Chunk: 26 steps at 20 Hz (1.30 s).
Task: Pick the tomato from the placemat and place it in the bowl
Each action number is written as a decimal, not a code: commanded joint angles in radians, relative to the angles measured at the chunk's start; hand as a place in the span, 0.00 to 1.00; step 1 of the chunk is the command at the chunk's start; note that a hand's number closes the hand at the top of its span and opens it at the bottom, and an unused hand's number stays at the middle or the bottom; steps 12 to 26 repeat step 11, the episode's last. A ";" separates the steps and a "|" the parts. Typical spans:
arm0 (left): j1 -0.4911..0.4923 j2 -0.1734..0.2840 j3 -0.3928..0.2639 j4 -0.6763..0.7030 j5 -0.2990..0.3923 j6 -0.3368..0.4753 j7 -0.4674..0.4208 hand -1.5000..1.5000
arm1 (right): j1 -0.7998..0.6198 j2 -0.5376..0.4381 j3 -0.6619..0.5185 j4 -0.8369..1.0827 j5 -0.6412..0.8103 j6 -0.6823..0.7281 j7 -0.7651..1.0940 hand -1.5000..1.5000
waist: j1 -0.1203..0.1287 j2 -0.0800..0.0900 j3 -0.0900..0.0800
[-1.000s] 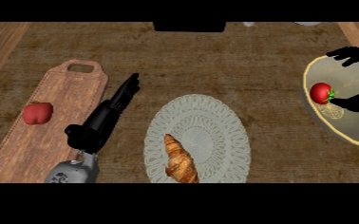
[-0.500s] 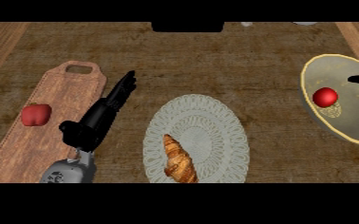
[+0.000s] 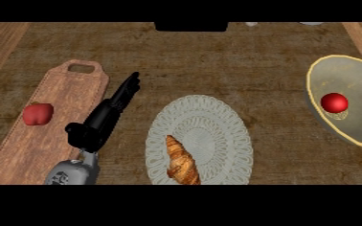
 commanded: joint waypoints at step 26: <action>-0.002 0.003 0.006 -0.006 0.011 -0.017 -0.014 0.50 | 0.155 -0.246 -0.109 0.293 -0.048 0.222 -0.277 0.00 | 0.009 0.011 0.009</action>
